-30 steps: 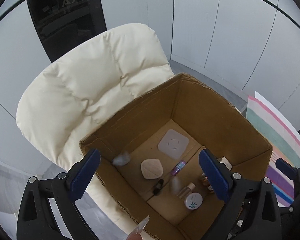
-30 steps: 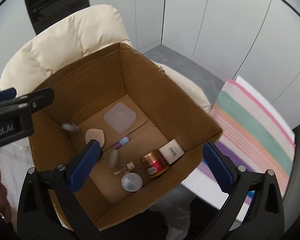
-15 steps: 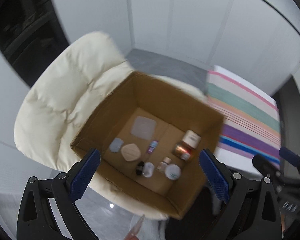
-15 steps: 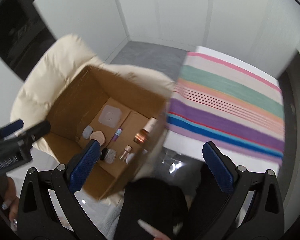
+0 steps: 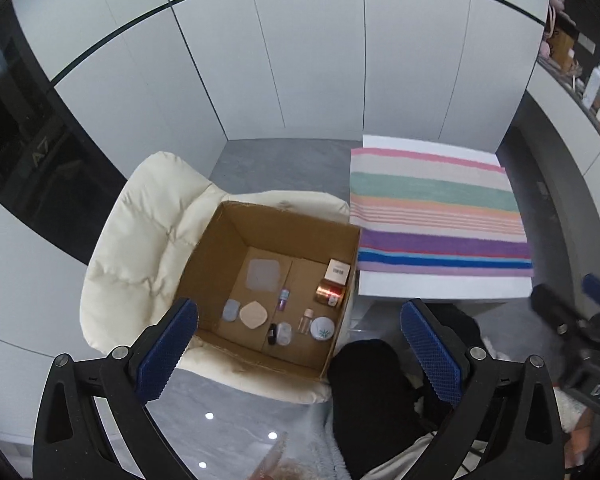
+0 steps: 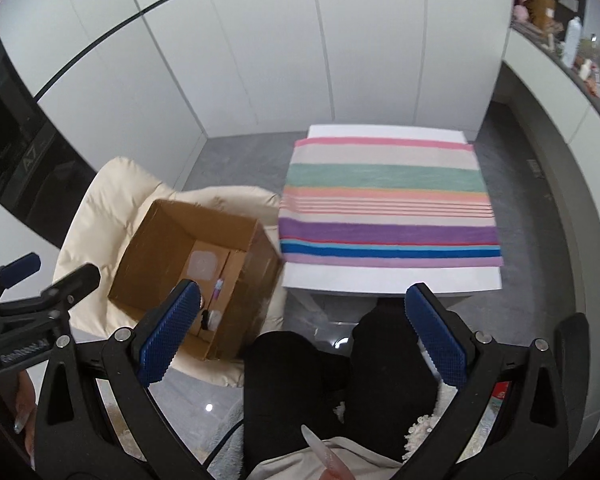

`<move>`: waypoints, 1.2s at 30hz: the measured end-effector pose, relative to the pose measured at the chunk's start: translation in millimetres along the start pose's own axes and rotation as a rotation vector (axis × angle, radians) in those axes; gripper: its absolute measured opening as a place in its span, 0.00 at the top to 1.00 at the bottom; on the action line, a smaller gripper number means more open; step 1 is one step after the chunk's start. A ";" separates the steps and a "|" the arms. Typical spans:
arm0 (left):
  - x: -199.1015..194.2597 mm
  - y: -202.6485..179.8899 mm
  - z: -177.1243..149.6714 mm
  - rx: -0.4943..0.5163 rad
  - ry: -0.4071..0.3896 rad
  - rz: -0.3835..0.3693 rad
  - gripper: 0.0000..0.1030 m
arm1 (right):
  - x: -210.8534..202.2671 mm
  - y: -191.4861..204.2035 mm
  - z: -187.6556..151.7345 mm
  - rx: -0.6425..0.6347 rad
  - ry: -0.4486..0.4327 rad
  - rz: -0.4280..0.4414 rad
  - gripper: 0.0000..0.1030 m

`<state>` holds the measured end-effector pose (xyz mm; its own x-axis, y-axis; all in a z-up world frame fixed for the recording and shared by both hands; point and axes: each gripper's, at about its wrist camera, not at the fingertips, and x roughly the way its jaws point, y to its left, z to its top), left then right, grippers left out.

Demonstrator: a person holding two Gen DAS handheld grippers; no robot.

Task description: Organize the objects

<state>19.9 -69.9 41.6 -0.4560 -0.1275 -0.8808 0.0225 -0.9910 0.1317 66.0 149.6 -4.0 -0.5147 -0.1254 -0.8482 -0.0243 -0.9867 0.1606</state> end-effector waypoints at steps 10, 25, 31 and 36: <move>5.6 -10.5 -6.2 0.022 0.035 -0.026 0.01 | 5.2 13.4 -12.7 -0.060 0.024 -0.045 0.00; 10.6 -13.9 -8.7 0.024 0.052 -0.030 0.01 | 10.5 11.2 -15.4 -0.061 0.044 -0.032 0.00; 9.0 -14.9 -9.8 0.026 0.051 -0.030 0.01 | 11.0 8.5 -15.7 -0.061 0.051 -0.018 0.00; 9.0 -14.9 -10.6 0.029 0.051 -0.026 0.01 | 11.7 8.2 -16.8 -0.059 0.052 -0.016 0.00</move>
<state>25.0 -56.7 26.9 -0.4102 -0.1044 -0.9060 -0.0148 -0.9925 0.1211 74.1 138.3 -21.0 -0.4694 -0.1137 -0.8756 0.0191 -0.9928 0.1186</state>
